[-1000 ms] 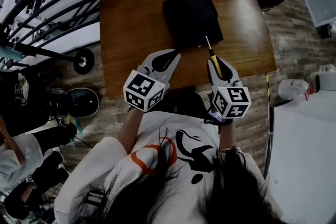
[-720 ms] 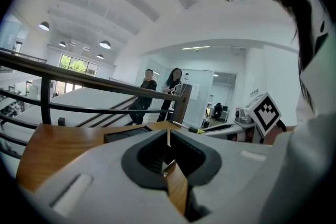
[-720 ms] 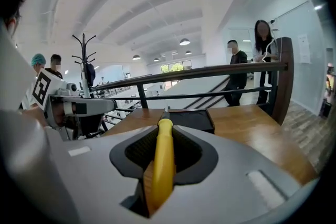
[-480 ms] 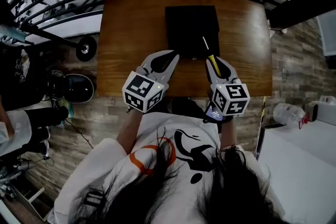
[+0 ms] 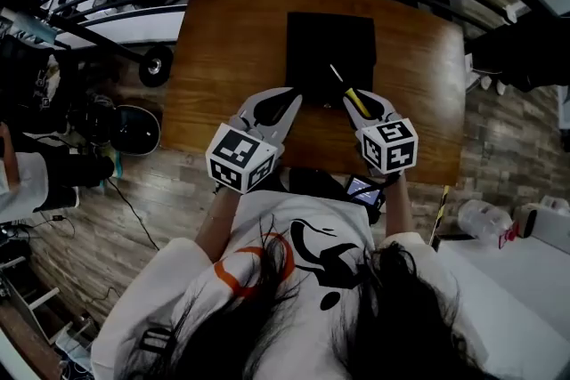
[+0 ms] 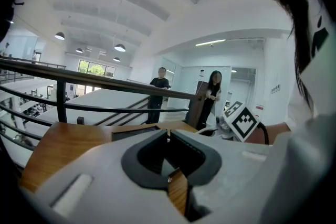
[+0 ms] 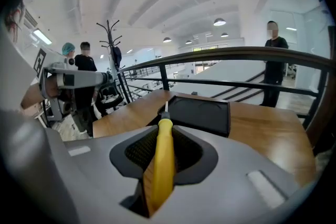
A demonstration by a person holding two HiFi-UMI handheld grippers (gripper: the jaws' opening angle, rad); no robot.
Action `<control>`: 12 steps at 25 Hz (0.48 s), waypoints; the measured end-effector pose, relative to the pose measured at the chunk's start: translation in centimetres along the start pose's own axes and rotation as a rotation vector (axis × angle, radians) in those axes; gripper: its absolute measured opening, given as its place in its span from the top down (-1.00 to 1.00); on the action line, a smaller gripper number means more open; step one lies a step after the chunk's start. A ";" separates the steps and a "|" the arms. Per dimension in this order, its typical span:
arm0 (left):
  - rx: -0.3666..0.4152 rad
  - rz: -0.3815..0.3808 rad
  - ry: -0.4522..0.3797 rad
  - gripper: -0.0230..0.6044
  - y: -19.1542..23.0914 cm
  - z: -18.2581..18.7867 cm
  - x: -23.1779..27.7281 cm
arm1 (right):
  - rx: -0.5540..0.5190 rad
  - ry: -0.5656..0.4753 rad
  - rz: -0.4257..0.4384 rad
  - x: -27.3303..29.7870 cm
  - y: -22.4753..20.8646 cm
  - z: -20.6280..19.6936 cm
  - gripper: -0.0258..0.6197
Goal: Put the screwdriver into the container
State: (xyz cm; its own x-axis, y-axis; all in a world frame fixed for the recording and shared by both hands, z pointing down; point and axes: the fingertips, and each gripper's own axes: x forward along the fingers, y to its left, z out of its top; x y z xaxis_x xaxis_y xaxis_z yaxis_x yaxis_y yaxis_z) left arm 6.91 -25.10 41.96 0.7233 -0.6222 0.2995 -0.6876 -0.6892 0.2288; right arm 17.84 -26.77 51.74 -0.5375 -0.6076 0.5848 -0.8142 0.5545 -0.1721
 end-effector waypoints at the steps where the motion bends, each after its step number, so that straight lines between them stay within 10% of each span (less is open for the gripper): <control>1: -0.001 0.007 -0.002 0.93 -0.1 0.0 0.0 | -0.022 0.022 0.024 0.7 -0.1 -0.2 0.59; 12: -0.013 0.090 -0.019 0.93 0.6 0.1 -0.6 | -0.220 0.221 0.219 8.6 -0.5 -3.1 0.59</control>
State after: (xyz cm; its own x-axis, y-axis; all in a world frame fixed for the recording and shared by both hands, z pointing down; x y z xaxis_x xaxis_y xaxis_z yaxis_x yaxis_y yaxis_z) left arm 6.06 -25.22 41.85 0.6594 -0.6887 0.3014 -0.7506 -0.6250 0.2142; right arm 14.30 -30.49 59.35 -0.6141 -0.3372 0.7136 -0.6057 0.7810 -0.1521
